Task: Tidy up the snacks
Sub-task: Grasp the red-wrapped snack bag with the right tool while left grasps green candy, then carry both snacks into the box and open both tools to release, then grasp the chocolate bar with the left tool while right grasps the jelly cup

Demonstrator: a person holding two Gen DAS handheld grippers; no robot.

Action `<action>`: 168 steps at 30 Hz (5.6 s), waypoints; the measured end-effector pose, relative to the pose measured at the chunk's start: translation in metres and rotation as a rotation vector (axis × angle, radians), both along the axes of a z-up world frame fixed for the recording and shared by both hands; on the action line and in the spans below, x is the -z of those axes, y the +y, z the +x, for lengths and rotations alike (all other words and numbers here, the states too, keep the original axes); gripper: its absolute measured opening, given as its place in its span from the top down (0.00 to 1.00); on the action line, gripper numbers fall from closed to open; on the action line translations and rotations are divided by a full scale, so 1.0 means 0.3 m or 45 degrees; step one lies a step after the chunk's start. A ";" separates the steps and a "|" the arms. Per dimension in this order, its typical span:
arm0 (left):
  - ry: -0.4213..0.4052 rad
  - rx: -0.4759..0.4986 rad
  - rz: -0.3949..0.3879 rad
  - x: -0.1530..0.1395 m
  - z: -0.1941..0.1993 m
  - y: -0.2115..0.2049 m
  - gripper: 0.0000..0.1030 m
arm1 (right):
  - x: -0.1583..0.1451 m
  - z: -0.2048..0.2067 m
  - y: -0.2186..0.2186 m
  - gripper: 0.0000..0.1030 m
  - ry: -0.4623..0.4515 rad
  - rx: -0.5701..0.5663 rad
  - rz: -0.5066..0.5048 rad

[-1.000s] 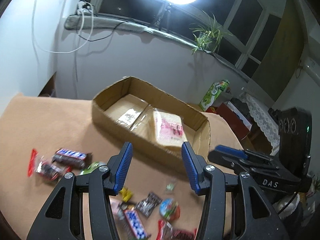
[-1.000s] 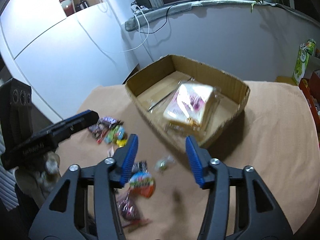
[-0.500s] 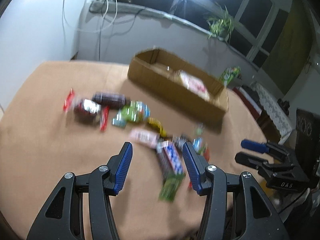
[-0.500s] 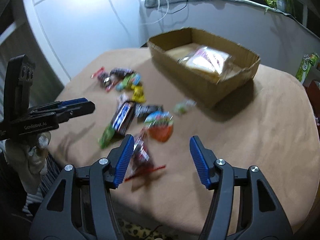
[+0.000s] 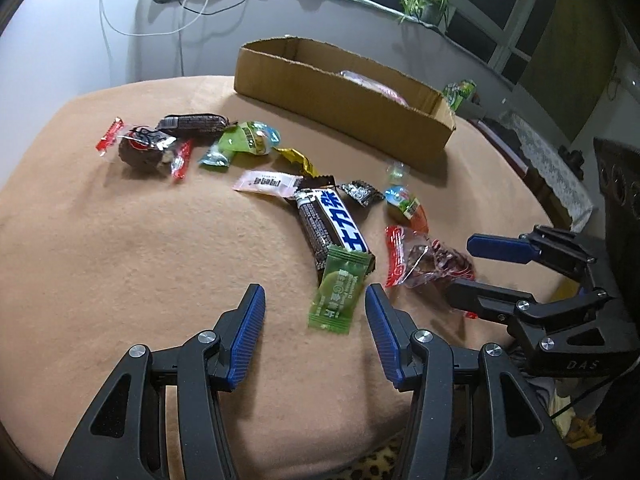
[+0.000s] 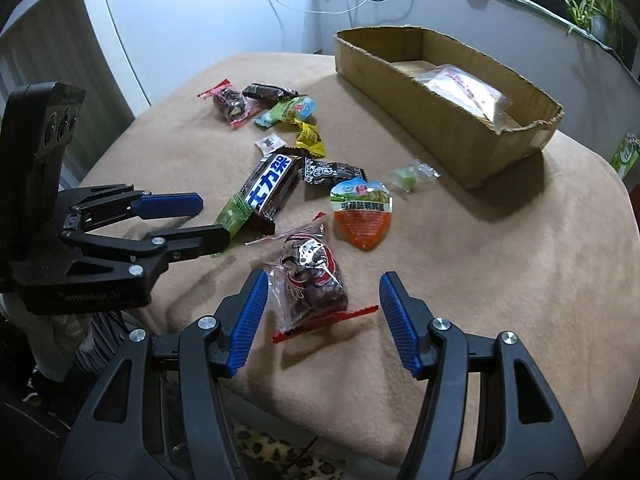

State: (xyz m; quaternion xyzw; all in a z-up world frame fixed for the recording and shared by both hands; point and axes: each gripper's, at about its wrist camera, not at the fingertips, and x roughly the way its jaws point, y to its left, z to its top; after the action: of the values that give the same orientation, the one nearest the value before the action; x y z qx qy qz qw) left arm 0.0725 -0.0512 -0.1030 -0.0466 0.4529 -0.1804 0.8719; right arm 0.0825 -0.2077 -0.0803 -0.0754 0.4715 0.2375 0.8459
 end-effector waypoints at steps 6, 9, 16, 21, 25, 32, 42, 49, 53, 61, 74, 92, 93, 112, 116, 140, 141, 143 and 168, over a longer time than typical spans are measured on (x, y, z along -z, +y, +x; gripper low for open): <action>-0.032 0.033 0.064 0.007 -0.006 -0.032 0.52 | 0.027 0.019 0.014 0.41 0.016 -0.013 -0.030; -0.047 0.056 0.109 0.012 -0.003 -0.050 0.59 | 0.037 0.025 0.012 0.41 0.027 -0.012 -0.032; -0.070 0.090 0.157 0.015 -0.011 -0.075 0.78 | 0.051 0.031 0.012 0.49 0.040 -0.023 -0.026; -0.067 0.079 0.143 0.015 -0.014 -0.069 0.80 | 0.053 0.033 0.011 0.49 0.042 -0.017 -0.010; -0.060 0.073 0.117 0.007 -0.017 -0.061 0.80 | 0.038 0.023 0.001 0.49 0.029 -0.003 0.002; -0.079 0.064 0.084 -0.028 -0.024 -0.047 0.80 | -0.008 0.017 -0.019 0.49 -0.003 0.016 0.026; -0.139 0.022 0.034 -0.108 0.015 -0.013 0.80 | -0.101 0.048 -0.059 0.49 -0.091 0.051 0.051; -0.200 0.010 0.031 -0.178 0.078 0.002 0.80 | -0.180 0.114 -0.124 0.49 -0.166 0.114 0.051; -0.235 0.004 0.025 -0.216 0.128 0.003 0.80 | -0.225 0.160 -0.162 0.49 -0.206 0.152 0.048; -0.267 -0.001 -0.001 -0.270 0.259 -0.023 0.80 | -0.300 0.291 -0.238 0.49 -0.280 0.234 0.034; -0.249 0.015 -0.030 -0.280 0.456 -0.100 0.80 | -0.253 0.515 -0.297 0.49 -0.251 0.297 -0.034; -0.153 0.011 0.013 -0.187 0.622 -0.164 0.80 | -0.149 0.640 -0.324 0.49 -0.180 0.326 -0.063; -0.153 0.013 0.015 -0.187 0.623 -0.167 0.80 | -0.148 0.642 -0.323 0.49 -0.182 0.326 -0.063; -0.179 -0.009 -0.001 -0.220 0.609 -0.157 0.50 | -0.193 0.580 -0.291 0.26 -0.242 0.315 -0.073; -0.192 -0.011 -0.007 -0.242 0.577 -0.143 0.50 | -0.215 0.540 -0.279 0.26 -0.253 0.306 -0.057; -0.161 -0.057 -0.065 -0.214 0.228 0.000 0.50 | -0.170 0.233 -0.157 0.26 -0.178 0.183 0.008; -0.154 -0.059 -0.064 -0.205 0.216 0.001 0.50 | -0.159 0.226 -0.153 0.26 -0.168 0.182 0.010; -0.130 -0.061 -0.058 -0.179 0.190 0.000 0.50 | -0.139 0.214 -0.146 0.26 -0.148 0.178 0.015; 0.010 -0.061 0.002 -0.001 0.126 -0.046 0.50 | 0.048 0.226 -0.026 0.34 0.049 0.020 0.001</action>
State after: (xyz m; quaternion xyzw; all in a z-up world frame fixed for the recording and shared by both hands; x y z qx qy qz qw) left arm 0.1103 -0.0650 -0.1027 -0.0573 0.4551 -0.1590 0.8742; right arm 0.1504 -0.2155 -0.0948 -0.0666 0.4883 0.2325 0.8385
